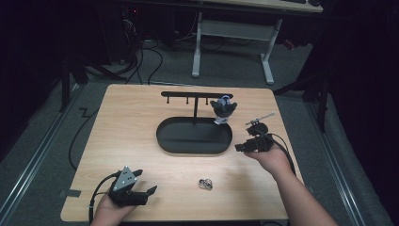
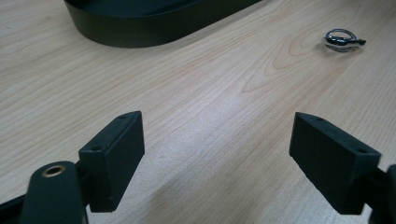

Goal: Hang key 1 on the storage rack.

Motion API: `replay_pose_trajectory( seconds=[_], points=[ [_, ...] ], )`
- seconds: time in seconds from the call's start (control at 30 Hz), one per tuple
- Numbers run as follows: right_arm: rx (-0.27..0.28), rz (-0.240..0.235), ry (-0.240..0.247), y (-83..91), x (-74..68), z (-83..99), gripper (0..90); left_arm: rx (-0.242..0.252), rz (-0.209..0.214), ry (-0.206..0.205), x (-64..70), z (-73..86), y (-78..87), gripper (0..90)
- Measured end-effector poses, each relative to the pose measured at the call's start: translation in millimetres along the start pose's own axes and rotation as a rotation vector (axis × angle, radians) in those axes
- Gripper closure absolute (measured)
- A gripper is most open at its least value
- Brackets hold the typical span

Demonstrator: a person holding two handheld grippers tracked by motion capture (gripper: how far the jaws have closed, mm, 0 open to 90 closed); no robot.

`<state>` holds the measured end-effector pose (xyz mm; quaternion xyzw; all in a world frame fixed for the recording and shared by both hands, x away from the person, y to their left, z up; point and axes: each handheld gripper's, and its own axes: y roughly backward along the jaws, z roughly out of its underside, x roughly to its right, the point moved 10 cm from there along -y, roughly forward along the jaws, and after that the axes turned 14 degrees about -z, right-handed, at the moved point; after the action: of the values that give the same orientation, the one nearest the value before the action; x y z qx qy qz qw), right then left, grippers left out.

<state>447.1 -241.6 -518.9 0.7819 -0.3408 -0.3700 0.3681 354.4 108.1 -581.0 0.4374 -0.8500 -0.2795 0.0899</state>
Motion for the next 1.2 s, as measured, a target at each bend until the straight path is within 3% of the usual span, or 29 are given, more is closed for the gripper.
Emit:
replay_pose_trajectory(
  seconds=[0.2,0.23,0.37,0.4,0.47,0.53,0.57,0.6,0.67,0.83,0.9,1.0,1.2],
  points=[
    [0.086,0.019,0.064,-3.8,-6.4,25.3,47.1,-0.007,0.005,0.000,3.4,-1.3,0.5,22.2],
    [0.144,0.003,0.086,-6.0,-11.3,38.5,48.6,-0.006,0.003,-0.002,4.2,-1.4,0.4,22.3],
    [0.212,0.002,0.149,-9.2,-18.1,53.7,48.7,-0.006,0.003,-0.005,7.7,-2.1,-0.1,22.3],
    [0.289,-0.032,0.138,-12.4,-26.8,69.2,46.2,-0.006,0.007,-0.007,9.3,-2.3,-0.6,22.4],
    [0.312,-0.037,0.138,-13.1,-29.3,73.6,45.8,-0.006,0.007,-0.004,10.4,-2.3,-0.9,22.5],
    [0.413,-0.019,0.160,-13.0,-36.5,92.7,43.8,-0.004,0.005,0.004,11.7,-3.0,-1.3,22.4],
    [0.413,-0.019,0.160,-13.0,-36.5,92.7,43.8,-0.004,0.005,0.004,11.7,-3.0,-1.3,22.4],
    [0.422,-0.062,0.131,-15.4,-43.0,104.8,41.1,0.001,0.007,0.014,12.3,-5.0,-1.2,22.4],
    [0.414,-0.052,0.167,-14.2,-48.6,106.3,40.0,0.011,0.006,0.018,12.5,-7.1,-1.6,22.5],
    [0.379,-0.115,0.140,-25.0,-58.6,110.2,38.7,0.009,-0.005,-0.003,11.9,-6.7,-2.5,22.4],
    [0.345,-0.125,0.196,-35.0,-71.0,107.0,38.5,0.009,-0.007,-0.009,10.8,-5.3,-1.9,22.5],
    [0.324,-0.141,0.213,-42.7,-78.4,105.4,38.6,0.008,-0.006,-0.005,9.3,-4.0,-2.5,22.6],
    [0.274,-0.172,0.303,-67.3,-109.7,99.2,44.1,0.007,-0.002,-0.006,7.9,-3.5,-2.7,22.6]
  ],
)
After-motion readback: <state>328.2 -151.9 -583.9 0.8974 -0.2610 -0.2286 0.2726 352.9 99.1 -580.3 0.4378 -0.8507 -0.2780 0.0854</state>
